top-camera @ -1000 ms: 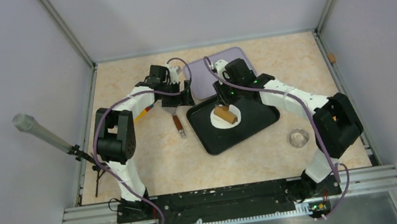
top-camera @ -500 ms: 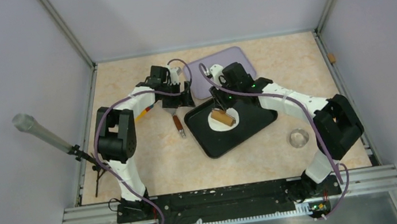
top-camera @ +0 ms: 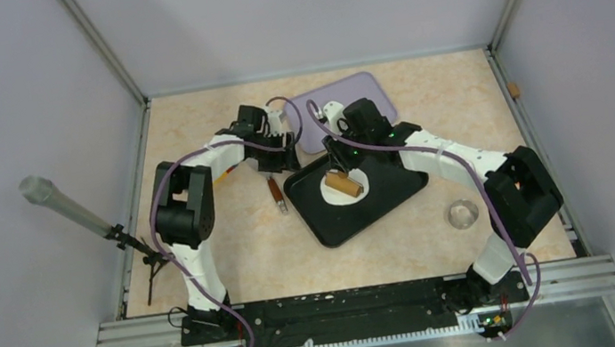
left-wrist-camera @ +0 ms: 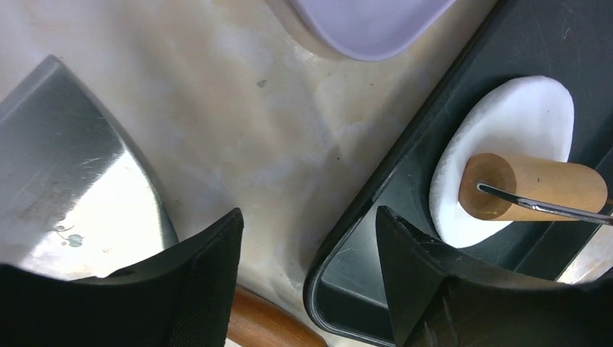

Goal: Roll out the dumpling wrappers from the dough
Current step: Flatten out the dough on the work surface.

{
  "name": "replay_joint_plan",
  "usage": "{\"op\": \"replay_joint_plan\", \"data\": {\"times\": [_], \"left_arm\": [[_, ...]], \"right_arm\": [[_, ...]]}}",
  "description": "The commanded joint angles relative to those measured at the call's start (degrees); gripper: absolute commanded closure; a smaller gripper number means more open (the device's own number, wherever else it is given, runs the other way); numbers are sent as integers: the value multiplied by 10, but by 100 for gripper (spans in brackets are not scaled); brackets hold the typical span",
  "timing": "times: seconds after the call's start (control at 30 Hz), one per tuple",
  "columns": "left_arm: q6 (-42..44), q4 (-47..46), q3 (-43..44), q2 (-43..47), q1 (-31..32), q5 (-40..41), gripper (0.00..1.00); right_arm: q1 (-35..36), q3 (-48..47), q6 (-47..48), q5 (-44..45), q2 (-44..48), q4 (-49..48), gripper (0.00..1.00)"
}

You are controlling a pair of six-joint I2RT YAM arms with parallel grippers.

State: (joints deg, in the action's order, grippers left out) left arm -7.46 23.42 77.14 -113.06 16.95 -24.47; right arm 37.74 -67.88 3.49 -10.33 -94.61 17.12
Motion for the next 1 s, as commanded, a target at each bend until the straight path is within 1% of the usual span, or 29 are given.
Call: {"op": "replay_joint_plan", "data": {"times": [0.0, 0.07, 0.13, 0.23, 0.43, 0.63, 0.73, 0.97], "left_arm": [[39, 25, 20, -12, 18, -21, 33], [55, 42, 27, -17, 28, -21, 36], [62, 52, 31, -21, 38, -12, 44], [63, 55, 33, -26, 44, 10, 65], [54, 54, 43, -45, 47, 35, 100], [32, 46, 40, -52, 52, 55, 100], [18, 40, 34, -51, 53, 72, 100], [8, 31, 35, -59, 52, 73, 100]], "right_arm": [[24, 57, -18, -15, -69, 164, 100], [23, 53, -17, -10, -70, 165, 100], [22, 51, -15, -14, -71, 166, 100], [22, 42, -13, -23, -73, 170, 100], [27, 52, -8, -27, -54, 154, 100], [37, 78, -8, -34, -43, 148, 100], [45, 88, 2, -54, -38, 153, 100], [54, 97, 15, -86, -34, 164, 100]]}}
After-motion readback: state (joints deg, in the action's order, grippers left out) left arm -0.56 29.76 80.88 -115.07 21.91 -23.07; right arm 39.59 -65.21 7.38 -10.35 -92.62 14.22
